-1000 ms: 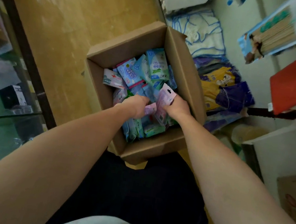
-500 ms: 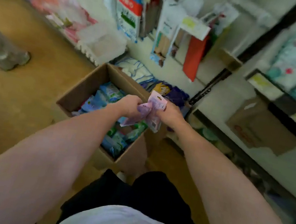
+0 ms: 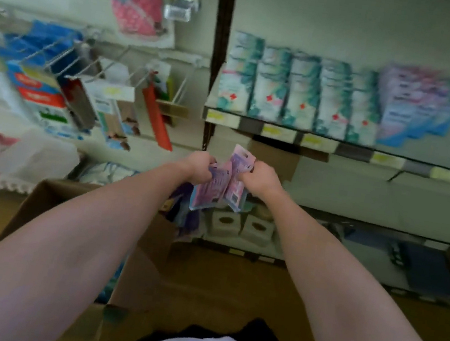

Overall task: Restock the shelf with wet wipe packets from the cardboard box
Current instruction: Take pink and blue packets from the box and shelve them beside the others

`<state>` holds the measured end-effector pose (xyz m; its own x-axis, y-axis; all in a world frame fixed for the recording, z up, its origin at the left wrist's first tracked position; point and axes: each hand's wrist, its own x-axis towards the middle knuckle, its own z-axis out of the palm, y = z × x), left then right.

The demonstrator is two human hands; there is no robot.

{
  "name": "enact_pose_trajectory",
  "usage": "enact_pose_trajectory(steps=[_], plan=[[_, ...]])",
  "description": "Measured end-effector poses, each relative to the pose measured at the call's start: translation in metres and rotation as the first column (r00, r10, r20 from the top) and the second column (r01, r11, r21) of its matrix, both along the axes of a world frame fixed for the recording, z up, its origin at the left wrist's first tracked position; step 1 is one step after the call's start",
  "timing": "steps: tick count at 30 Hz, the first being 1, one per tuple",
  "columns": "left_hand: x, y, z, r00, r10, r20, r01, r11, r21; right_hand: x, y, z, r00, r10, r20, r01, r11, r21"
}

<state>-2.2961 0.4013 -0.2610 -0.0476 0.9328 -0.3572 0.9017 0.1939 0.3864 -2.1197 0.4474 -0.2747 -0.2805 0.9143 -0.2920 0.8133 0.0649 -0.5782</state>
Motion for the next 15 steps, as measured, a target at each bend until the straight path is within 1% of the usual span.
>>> enact_pose_trajectory(steps=[3,7,12,15], plan=[[0.047,0.035,0.021,1.000,-0.010,0.030,0.009,0.999,0.032,0.049,0.022,0.017,0.999,-0.025,-0.032,0.026,0.999,0.033],[0.122,0.077,0.052,0.998,-0.043,0.033,0.042,0.998,0.046,0.124,0.055,0.046,0.998,-0.055,-0.033,0.057,0.996,0.070],[0.207,0.132,0.083,0.977,-0.177,-0.119,0.186,0.980,0.070,0.209,0.096,0.073,0.983,-0.138,-0.123,0.157,0.974,0.164],[0.250,0.156,0.100,0.971,-0.165,-0.173,0.179,0.981,0.071,0.249,0.117,0.088,0.973,-0.165,-0.159,0.195,0.961,0.198]])
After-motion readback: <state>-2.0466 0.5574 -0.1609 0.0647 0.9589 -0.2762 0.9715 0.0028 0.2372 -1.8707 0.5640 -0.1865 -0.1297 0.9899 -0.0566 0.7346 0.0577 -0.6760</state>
